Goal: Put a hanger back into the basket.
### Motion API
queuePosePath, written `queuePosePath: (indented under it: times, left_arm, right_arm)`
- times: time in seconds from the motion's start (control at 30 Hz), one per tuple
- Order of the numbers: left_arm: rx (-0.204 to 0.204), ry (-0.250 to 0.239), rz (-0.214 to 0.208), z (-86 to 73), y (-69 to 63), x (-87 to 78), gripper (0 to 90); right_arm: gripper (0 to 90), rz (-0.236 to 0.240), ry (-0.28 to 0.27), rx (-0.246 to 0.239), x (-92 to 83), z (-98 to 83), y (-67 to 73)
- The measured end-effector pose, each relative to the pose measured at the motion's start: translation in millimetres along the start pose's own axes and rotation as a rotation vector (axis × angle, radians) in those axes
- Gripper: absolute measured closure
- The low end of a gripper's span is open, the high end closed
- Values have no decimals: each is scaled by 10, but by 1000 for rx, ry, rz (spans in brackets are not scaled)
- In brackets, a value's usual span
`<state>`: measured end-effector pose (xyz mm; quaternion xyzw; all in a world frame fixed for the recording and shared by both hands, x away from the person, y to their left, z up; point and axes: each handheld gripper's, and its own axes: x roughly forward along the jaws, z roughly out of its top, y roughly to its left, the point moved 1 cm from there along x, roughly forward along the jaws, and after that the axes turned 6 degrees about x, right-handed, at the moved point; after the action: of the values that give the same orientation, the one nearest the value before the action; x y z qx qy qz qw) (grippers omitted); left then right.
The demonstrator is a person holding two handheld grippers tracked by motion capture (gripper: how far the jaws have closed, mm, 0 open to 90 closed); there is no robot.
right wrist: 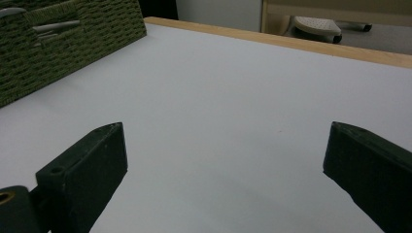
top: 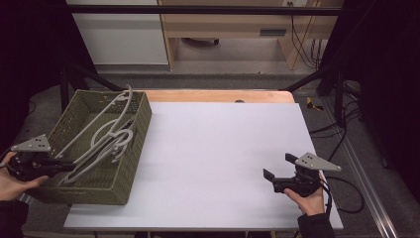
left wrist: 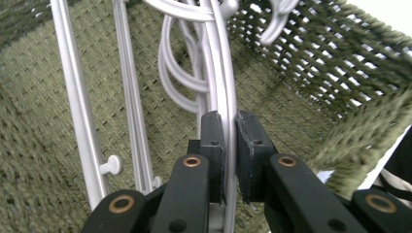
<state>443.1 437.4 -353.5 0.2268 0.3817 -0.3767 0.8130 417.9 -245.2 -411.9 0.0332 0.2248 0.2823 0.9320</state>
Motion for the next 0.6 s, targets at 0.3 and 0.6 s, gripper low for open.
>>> queuePosePath:
  times: [0.3, 0.6]
  left_arm:
    - [9, -54, -56, -112, 10, 33, 823]
    - [32, -27, -90, -111, 3, 128, 820]
  right_arm:
    - [26, 1, -1, 1, 5, -1, 5]
    - [26, 2, -3, -2, 1, 3, 8]
